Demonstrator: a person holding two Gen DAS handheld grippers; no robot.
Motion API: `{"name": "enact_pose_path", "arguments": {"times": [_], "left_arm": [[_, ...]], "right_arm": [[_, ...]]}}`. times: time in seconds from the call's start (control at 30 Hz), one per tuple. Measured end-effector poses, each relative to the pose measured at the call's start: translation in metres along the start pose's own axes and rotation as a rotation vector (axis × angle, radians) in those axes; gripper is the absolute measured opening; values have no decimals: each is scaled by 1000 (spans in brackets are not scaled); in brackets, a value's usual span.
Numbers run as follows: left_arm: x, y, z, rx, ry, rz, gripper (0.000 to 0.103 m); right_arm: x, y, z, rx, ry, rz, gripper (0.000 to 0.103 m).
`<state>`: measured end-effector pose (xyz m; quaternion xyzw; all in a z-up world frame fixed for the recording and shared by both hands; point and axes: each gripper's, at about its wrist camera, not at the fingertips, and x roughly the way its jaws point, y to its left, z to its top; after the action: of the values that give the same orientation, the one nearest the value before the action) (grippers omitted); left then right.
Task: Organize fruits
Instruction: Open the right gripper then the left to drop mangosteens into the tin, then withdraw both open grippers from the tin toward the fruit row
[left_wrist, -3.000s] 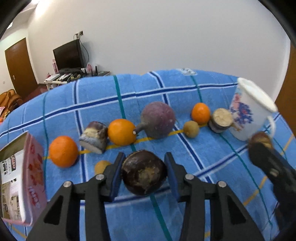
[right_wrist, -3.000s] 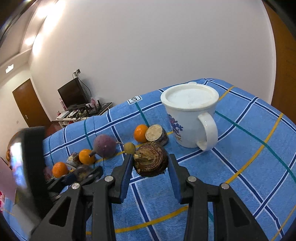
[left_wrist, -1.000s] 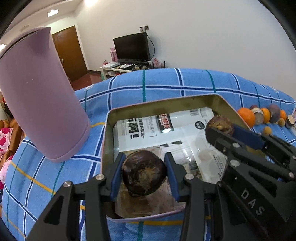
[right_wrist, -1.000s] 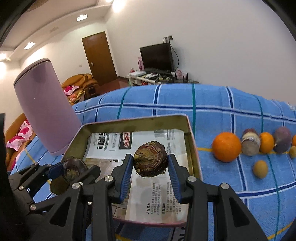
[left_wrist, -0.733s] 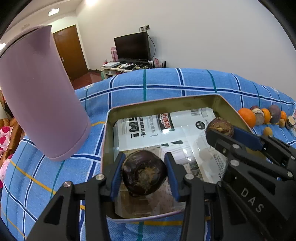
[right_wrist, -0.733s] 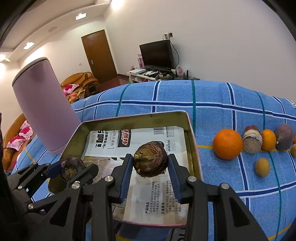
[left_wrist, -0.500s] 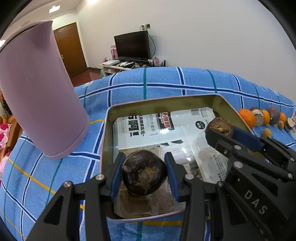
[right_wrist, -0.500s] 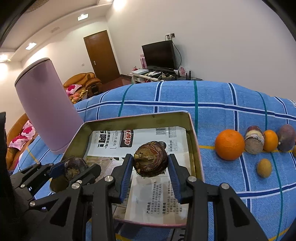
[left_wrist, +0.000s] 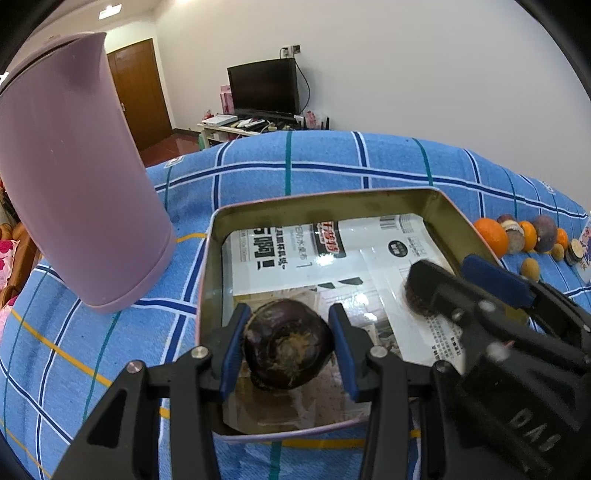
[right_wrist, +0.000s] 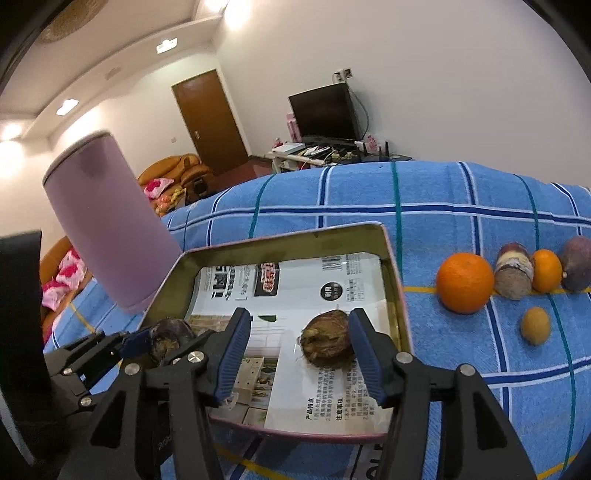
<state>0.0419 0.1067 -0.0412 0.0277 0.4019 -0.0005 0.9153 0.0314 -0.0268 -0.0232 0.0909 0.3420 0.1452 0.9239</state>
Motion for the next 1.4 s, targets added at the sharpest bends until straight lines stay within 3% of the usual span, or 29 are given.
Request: {"name": "enact_pose_path", "arguments": {"times": [0.2,0.33,0.4,0.5,0.57,0.63,1.07,1.2,1.4], "left_arm": [[-8,-3,1,6,-46,9,49],[-20,-6,2,8,-108,25,77],[-27,-5,3,2,-152,27,84],[-39,-2,7,-23,-212,38,103],[-45,1,9,-41,-252,51,103],[-48,0,10,-41,-277,71,103],[-39,1,4,-80,-227,13,103],[-42,-4,1,-73,-249,42,103],[-50,-12,-3,-41,-307,85,103]], "right_arm": [[-17,-14,3,71,-79,-17,58],[-28,-17,4,89,-136,-68,58],[-33,-19,6,87,-165,-96,58],[-41,-17,6,77,-211,-130,58],[-45,-15,6,64,-238,-153,62],[-49,-16,5,71,-266,-179,73],[-75,-39,-7,72,-320,-373,73],[-84,-41,-13,47,-333,-430,73],[-99,-52,-23,84,-342,-445,73]]}}
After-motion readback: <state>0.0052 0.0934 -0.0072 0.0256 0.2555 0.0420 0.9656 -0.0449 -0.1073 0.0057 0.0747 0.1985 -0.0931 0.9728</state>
